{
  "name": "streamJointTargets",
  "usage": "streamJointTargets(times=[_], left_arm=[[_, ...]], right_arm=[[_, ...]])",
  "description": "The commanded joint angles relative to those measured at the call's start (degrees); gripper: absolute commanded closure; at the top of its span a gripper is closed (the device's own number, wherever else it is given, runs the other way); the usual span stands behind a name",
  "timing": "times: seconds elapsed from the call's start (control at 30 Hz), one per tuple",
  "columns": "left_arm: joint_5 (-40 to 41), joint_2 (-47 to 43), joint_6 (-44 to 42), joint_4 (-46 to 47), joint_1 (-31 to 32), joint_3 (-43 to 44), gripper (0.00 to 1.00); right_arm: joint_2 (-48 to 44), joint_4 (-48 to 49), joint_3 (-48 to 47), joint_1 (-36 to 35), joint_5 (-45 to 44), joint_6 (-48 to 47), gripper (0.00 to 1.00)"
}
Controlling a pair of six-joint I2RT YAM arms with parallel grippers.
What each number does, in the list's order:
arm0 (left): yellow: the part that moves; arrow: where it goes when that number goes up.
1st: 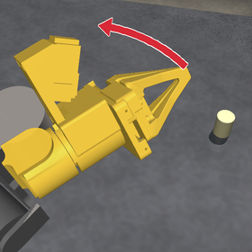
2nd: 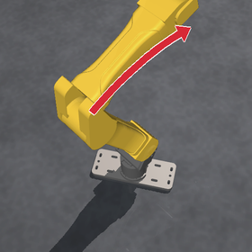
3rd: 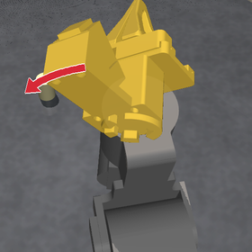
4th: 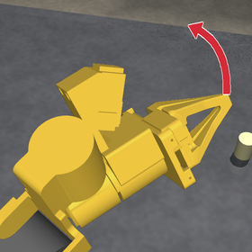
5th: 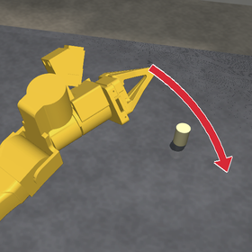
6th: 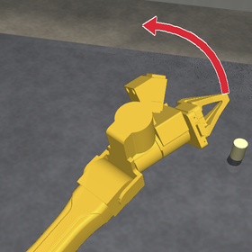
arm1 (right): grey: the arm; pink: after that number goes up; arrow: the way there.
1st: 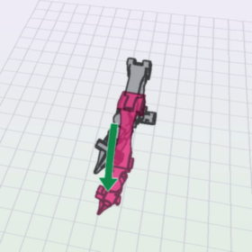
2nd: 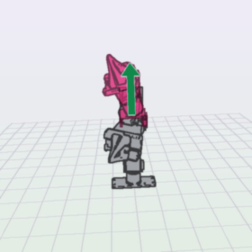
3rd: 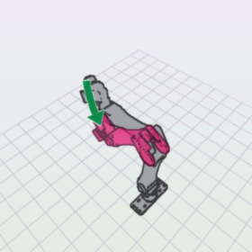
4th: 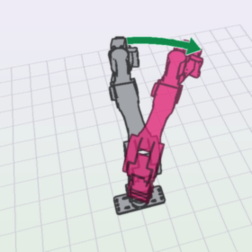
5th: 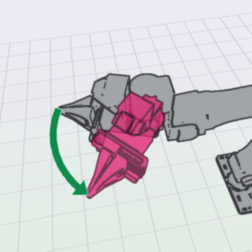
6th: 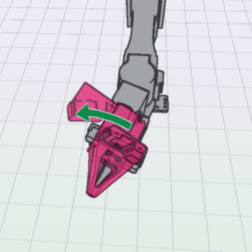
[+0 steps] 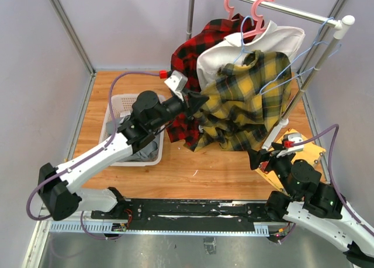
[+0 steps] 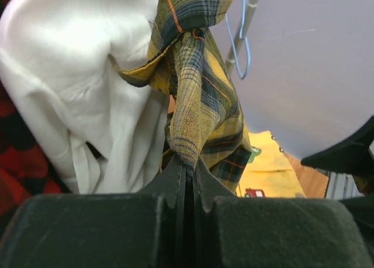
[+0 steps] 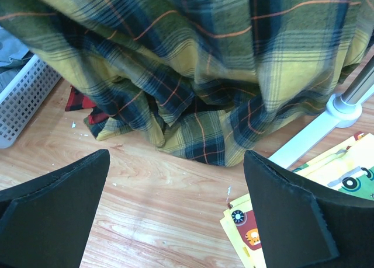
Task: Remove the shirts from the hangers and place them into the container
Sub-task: Pick up the hanger from the clothesline, then remove the shirt from the hanger.
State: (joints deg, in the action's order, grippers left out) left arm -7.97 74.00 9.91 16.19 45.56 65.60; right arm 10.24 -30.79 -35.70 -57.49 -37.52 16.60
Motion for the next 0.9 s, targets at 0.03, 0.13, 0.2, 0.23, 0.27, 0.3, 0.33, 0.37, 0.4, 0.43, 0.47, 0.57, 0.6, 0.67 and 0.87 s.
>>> streamJointTargets(times=[0.03, 0.13, 0.2, 0.23, 0.27, 0.3, 0.33, 0.37, 0.4, 0.43, 0.47, 0.57, 0.6, 0.67, 0.87], left_arm=[[2.05, -10.44, 1.73, 6.28, -0.03, -9.1, 1.0], [0.62, -16.23, 3.39, 5.94, -0.03, -14.8, 0.99], [-0.28, -20.22, 4.9, 7.24, -0.03, -19.42, 1.0], [-0.7, -21.94, 5.43, 7.56, -0.03, -20.88, 1.0], [-0.78, -23.6, 5.95, 7.5, -0.03, -22.17, 0.99], [-0.77, -25.02, 6.33, 7.12, -0.03, -23.17, 0.99], [-0.51, -26.43, 6.53, 6.2, -0.03, -23.96, 0.99], [0.11, -28.12, 7.02, 5.08, -0.03, -24.7, 0.99], [0.61, -29.25, 7.76, 4.26, -0.03, -25.64, 0.99], [0.52, -30.39, 8.25, 3.3, -0.03, -26.72, 0.99], [0.52, -31.46, 8.62, 2.28, -0.03, -27.76, 1.0], [3.17, -34.96, 12.12, -1.45, -0.03, -33.43, 0.99], [2.83, -36.78, 13.88, -0.66, -0.03, -36.28, 1.0], [1.12, -40.96, 17.63, 3.04, -0.03, -41.66, 0.99], [-2.46, -46.82, 19.1, 1.08, -0.03, -44.2, 0.99]], right_arm=[[0.21, 0.49, 0.23, 0.54, 0.24, 0.66, 0.02], [0.21, 0.61, 0.53, 0.53, 1.21, 1.15, 0.02], [0.36, 1.07, 0.82, 0.52, 0.92, 0.67, 0.02], [0.7, 1.41, 0.87, 0.54, 0.83, 0.42, 0.02], [0.98, 1.62, 0.84, 0.54, 0.85, 0.17, 0.02], [1.31, 1.75, 0.81, 0.54, 0.91, 0.12, 0.02], [1.65, 1.82, 0.77, 0.54, 0.99, 0.18, 0.02], [1.94, 1.89, 0.75, 0.54, 1.06, 0.15, 0.02], [2.24, 2.04, 0.8, 0.54, 1.17, 0.14, 0.02], [2.5, 2.37, 0.96, 0.5, 1.14, 0.06, 0.02], [2.7, 2.83, 1.09, 0.54, 0.94, -0.03, 0.02], [3.07, 4.18, 1.23, 0.54, 0.93, -0.39, 0.02], [3.11, 4.56, 1.23, 0.54, 1.06, -0.43, 0.02], [3.06, 5.41, 1.62, 0.52, 1.77, -0.62, 0.02], [4.54, 7.4, 2.29, 0.54, 2.88, -1.64, 0.02]])
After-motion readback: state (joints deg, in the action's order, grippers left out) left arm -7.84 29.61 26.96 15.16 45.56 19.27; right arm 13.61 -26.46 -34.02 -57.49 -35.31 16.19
